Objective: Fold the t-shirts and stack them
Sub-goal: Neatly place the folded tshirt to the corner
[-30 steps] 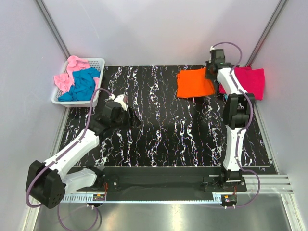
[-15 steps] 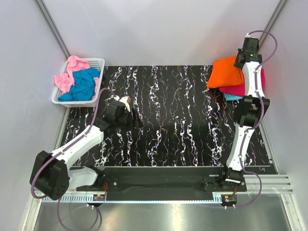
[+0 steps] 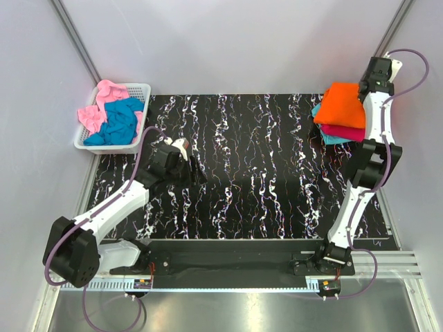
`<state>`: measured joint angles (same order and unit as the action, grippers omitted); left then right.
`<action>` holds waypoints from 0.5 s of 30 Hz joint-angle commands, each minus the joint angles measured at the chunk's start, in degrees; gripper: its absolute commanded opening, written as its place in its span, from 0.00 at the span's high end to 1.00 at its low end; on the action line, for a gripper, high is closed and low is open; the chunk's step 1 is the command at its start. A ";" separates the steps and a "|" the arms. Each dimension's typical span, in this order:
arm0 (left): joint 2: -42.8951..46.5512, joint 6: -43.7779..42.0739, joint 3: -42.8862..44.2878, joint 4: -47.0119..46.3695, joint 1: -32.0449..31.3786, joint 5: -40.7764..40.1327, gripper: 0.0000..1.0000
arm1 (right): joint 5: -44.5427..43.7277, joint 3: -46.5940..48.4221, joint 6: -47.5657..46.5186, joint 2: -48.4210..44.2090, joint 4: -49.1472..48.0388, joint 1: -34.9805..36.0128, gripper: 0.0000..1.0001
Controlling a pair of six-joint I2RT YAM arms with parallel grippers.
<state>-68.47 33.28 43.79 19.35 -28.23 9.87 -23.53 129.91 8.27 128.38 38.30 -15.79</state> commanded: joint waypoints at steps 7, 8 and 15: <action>-1.23 0.12 1.03 -2.92 0.28 1.03 0.39 | -7.31 3.51 2.62 0.29 -4.38 -1.00 1.00; -1.84 0.12 1.12 -3.01 0.28 0.86 0.39 | -8.19 3.42 2.97 0.73 -4.38 -1.08 1.00; -4.48 0.03 2.18 -3.27 0.28 1.12 0.39 | -16.03 4.74 4.03 3.98 -4.20 -2.48 1.00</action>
<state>-72.25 33.28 43.79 18.96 -28.23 9.89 -33.06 130.96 11.00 131.85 37.06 -16.58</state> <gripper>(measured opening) 0.609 0.022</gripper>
